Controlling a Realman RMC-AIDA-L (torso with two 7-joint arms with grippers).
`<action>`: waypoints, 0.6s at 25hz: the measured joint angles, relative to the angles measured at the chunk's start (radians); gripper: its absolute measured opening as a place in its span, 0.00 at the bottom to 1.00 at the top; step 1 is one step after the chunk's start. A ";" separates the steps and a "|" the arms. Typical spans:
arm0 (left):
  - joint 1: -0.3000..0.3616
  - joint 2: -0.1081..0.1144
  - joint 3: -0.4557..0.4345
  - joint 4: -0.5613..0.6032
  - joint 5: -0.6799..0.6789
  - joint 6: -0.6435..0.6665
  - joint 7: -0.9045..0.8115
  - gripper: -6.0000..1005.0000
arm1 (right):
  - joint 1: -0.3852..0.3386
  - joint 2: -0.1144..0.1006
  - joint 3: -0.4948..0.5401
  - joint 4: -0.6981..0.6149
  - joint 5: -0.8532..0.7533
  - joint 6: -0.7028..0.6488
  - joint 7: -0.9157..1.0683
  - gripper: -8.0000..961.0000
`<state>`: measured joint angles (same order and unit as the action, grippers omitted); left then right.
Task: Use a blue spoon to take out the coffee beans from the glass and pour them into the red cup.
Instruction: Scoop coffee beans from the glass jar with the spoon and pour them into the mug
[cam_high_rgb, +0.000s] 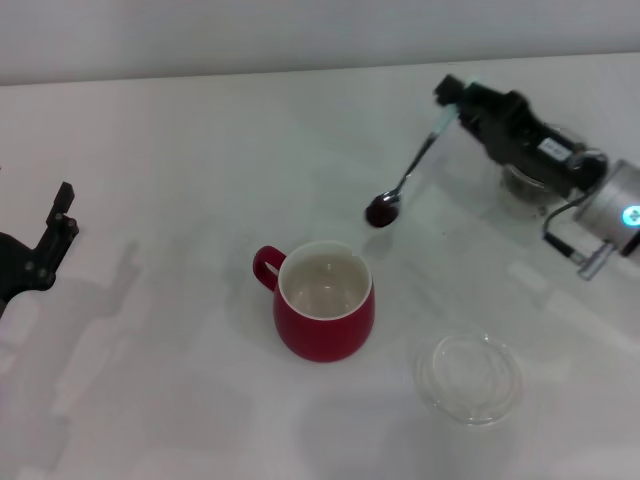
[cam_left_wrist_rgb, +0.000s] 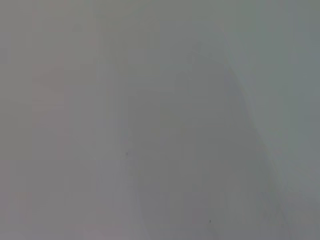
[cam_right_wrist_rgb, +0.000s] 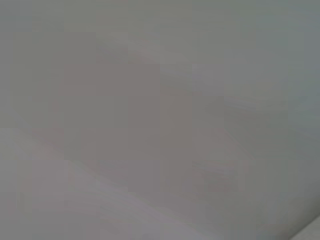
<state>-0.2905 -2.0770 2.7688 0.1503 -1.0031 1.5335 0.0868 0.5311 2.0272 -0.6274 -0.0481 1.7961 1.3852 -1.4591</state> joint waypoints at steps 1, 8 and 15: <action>0.000 0.000 0.000 -0.001 0.000 -0.002 0.000 0.71 | 0.012 0.000 -0.003 0.025 0.000 0.000 -0.022 0.16; -0.001 0.000 0.000 -0.013 0.000 -0.004 -0.005 0.71 | 0.055 0.001 -0.010 0.113 -0.011 0.023 -0.097 0.16; -0.001 0.002 0.000 -0.023 0.000 -0.005 -0.006 0.71 | 0.067 0.001 -0.011 0.160 -0.027 0.031 -0.204 0.16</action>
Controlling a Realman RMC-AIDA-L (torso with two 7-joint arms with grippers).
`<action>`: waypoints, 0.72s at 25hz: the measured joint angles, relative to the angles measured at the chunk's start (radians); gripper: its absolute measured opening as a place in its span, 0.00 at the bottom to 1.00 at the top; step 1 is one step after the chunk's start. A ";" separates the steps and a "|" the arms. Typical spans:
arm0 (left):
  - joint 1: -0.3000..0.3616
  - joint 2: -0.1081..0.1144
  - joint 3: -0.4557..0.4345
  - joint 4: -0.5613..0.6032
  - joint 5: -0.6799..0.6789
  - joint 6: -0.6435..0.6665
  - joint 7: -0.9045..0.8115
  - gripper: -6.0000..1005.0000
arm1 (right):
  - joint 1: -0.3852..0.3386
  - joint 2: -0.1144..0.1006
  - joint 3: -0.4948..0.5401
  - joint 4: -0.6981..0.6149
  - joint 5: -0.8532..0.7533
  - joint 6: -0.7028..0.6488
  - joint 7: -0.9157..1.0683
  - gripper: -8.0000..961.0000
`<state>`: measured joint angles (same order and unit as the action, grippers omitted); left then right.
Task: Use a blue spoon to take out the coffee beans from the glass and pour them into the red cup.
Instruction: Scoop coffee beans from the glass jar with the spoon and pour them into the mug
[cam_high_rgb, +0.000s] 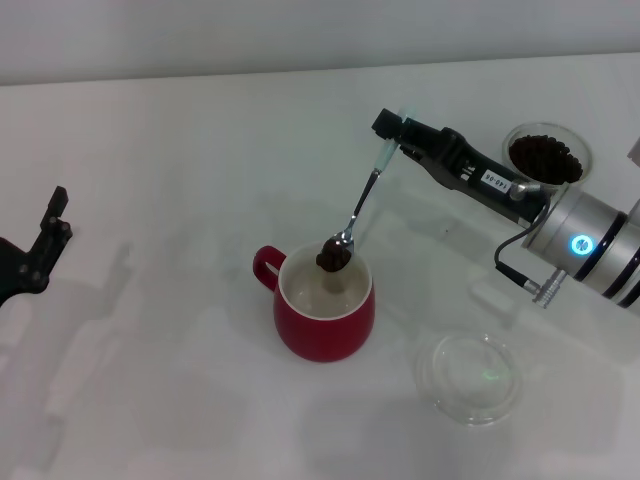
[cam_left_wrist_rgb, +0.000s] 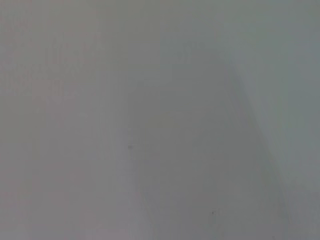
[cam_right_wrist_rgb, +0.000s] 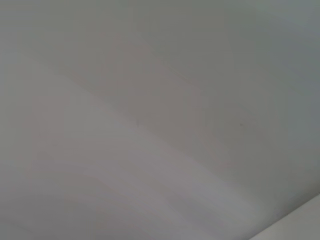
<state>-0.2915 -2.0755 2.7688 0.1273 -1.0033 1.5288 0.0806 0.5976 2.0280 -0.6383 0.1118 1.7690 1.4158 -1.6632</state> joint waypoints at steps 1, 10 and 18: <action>0.000 0.000 0.000 0.000 0.000 0.000 0.000 0.71 | 0.000 0.000 0.000 0.002 0.000 0.001 -0.017 0.16; -0.016 0.000 -0.002 0.000 0.000 -0.001 -0.002 0.71 | 0.005 0.000 -0.001 -0.008 -0.024 0.016 -0.129 0.16; -0.012 -0.002 -0.002 0.000 0.000 0.000 -0.002 0.71 | 0.016 0.000 -0.001 -0.009 -0.067 0.036 -0.277 0.16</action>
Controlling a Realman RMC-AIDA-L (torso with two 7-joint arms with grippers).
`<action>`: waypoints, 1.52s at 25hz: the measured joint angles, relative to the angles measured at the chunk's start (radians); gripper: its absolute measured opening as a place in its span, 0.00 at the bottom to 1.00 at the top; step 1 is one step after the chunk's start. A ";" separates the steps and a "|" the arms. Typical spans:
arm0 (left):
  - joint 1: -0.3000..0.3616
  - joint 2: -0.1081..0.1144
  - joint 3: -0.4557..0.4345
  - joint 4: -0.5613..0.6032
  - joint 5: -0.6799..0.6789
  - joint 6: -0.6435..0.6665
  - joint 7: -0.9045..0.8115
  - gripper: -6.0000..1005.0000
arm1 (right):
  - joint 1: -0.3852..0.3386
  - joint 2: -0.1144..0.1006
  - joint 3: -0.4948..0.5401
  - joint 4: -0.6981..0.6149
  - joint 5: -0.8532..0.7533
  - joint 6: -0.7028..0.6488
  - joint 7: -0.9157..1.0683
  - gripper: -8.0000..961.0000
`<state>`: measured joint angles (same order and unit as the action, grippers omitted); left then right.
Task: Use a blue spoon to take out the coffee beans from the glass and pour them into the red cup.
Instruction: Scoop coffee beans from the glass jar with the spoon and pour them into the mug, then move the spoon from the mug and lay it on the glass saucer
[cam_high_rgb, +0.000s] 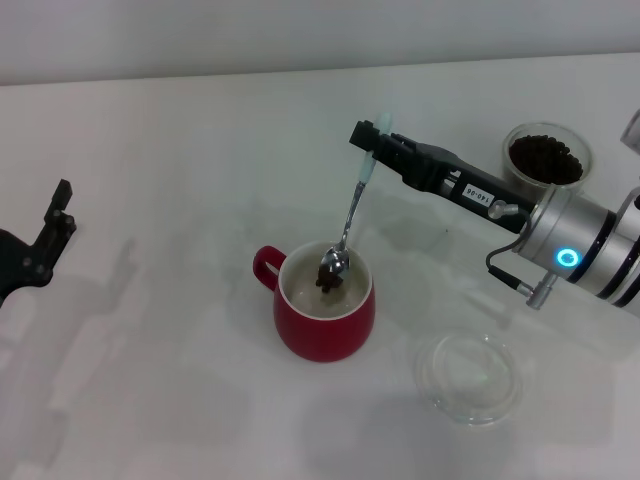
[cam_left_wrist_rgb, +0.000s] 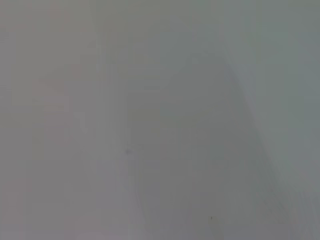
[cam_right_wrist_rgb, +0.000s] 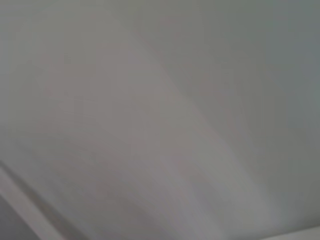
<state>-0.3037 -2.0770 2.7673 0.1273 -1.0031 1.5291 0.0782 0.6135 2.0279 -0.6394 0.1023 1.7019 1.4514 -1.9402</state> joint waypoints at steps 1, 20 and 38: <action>0.000 0.000 0.000 0.000 0.000 0.000 0.000 0.71 | 0.000 0.000 0.000 0.000 -0.002 0.006 -0.021 0.16; -0.009 0.001 0.000 -0.002 -0.002 0.005 0.000 0.71 | -0.040 -0.008 0.021 -0.048 -0.026 0.150 -0.063 0.16; -0.055 0.002 -0.069 -0.017 -0.009 -0.001 0.004 0.71 | -0.285 -0.019 0.060 -0.131 -0.030 0.236 -0.003 0.16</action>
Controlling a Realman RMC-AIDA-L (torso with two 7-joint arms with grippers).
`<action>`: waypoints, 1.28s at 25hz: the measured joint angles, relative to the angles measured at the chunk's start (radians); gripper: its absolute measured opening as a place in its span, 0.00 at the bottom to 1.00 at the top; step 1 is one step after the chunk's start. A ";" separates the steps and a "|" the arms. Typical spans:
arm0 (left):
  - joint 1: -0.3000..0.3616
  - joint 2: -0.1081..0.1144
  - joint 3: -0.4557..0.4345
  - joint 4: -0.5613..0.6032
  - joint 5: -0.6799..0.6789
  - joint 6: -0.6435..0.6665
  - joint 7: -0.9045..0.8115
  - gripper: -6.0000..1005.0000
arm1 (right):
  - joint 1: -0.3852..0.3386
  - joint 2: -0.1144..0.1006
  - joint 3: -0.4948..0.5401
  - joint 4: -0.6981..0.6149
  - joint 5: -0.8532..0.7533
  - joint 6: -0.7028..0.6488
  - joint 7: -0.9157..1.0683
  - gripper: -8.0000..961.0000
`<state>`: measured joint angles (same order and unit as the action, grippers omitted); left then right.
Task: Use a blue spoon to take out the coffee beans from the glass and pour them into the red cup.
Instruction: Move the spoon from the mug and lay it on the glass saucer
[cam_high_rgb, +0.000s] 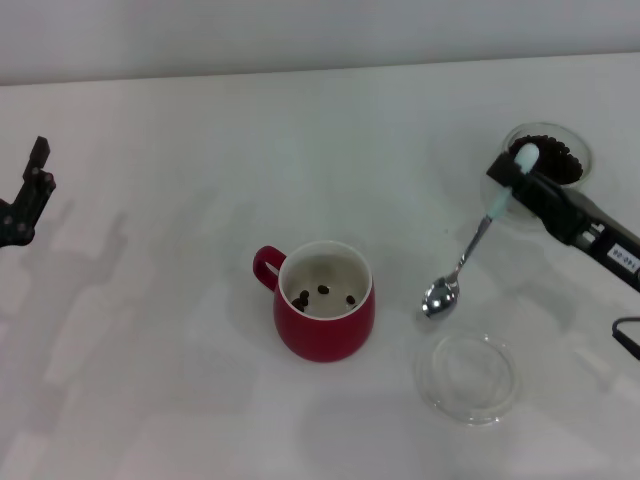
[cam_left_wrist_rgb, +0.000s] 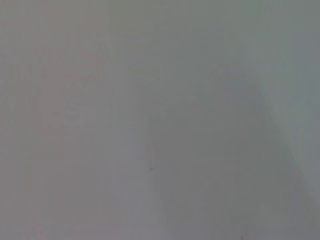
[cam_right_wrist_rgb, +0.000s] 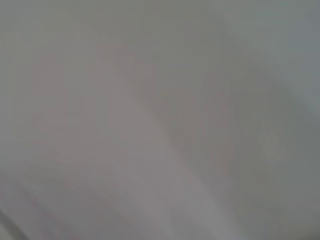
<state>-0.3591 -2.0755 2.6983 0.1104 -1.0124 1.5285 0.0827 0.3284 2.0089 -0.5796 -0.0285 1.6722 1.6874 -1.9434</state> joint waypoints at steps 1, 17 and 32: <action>-0.002 0.000 0.000 0.000 -0.003 0.000 0.001 0.71 | -0.007 0.000 -0.003 0.005 -0.003 0.000 -0.009 0.16; 0.001 -0.002 0.000 -0.010 -0.008 -0.004 0.003 0.71 | -0.098 -0.006 -0.029 0.015 -0.017 -0.092 -0.007 0.16; 0.000 0.000 0.000 -0.011 -0.005 -0.004 0.003 0.71 | -0.093 -0.002 -0.052 0.033 -0.046 -0.142 -0.014 0.16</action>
<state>-0.3588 -2.0759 2.6983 0.0997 -1.0172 1.5248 0.0859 0.2352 2.0064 -0.6320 0.0043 1.6259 1.5452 -1.9573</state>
